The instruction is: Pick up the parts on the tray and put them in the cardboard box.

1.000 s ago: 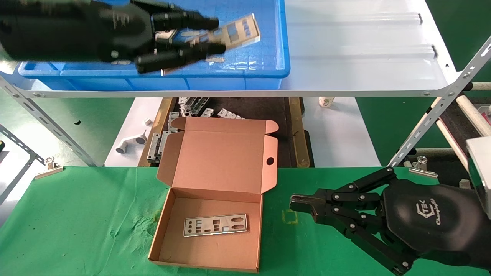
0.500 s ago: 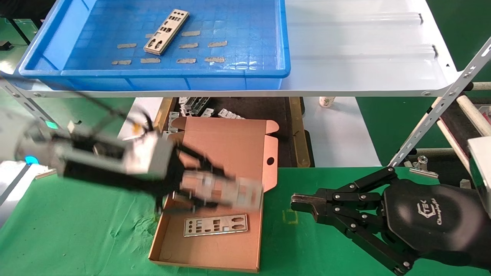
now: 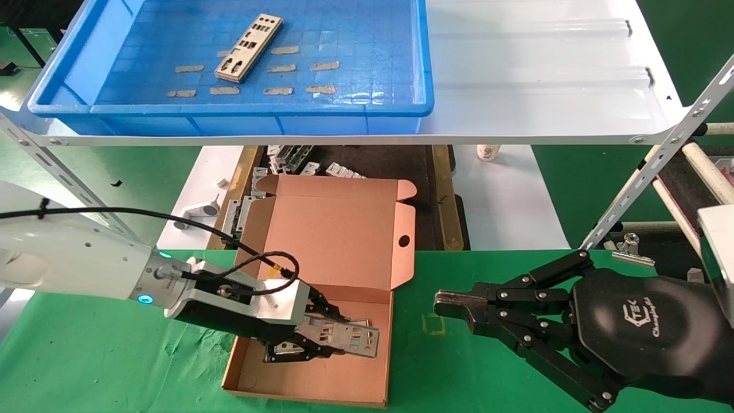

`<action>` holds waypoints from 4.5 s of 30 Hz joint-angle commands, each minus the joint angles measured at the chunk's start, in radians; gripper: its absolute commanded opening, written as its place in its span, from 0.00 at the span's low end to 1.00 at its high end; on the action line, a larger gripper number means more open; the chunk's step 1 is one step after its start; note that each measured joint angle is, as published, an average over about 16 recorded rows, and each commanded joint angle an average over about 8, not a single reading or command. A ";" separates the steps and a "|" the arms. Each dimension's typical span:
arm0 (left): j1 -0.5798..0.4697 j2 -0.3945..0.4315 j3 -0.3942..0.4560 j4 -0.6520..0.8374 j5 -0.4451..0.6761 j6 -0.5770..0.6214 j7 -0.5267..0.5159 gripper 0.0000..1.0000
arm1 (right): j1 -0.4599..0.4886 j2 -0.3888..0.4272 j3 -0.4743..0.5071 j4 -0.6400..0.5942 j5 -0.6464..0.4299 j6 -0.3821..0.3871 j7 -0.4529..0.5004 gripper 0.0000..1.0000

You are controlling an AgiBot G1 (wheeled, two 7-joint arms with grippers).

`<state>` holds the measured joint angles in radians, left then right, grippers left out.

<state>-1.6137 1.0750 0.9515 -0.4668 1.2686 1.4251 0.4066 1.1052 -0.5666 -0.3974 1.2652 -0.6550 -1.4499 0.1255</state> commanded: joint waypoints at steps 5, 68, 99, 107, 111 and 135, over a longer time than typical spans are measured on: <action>0.007 0.039 0.015 0.086 0.022 -0.012 0.031 0.20 | 0.000 0.000 0.000 0.000 0.000 0.000 0.000 0.00; 0.203 -0.178 -0.320 -0.201 -0.293 0.129 -0.241 1.00 | 0.000 0.000 0.000 0.000 0.000 0.000 0.000 1.00; 0.514 -0.442 -0.645 -0.771 -0.519 0.075 -0.568 1.00 | 0.000 0.000 -0.001 0.000 0.000 0.000 0.000 1.00; 0.557 -0.479 -0.690 -0.849 -0.553 0.069 -0.605 1.00 | 0.000 0.000 0.000 0.000 0.001 0.000 0.000 1.00; 0.554 -0.476 -0.687 -0.843 -0.551 0.069 -0.602 1.00 | 0.000 0.000 -0.001 0.000 0.001 0.000 0.000 1.00; 0.539 -0.464 -0.672 -0.817 -0.538 0.070 -0.593 1.00 | 0.000 0.000 -0.001 0.000 0.001 0.000 0.000 1.00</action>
<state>-1.0743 0.6112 0.2794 -1.2837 0.7304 1.4949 -0.1865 1.1051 -0.5664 -0.3979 1.2650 -0.6544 -1.4494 0.1251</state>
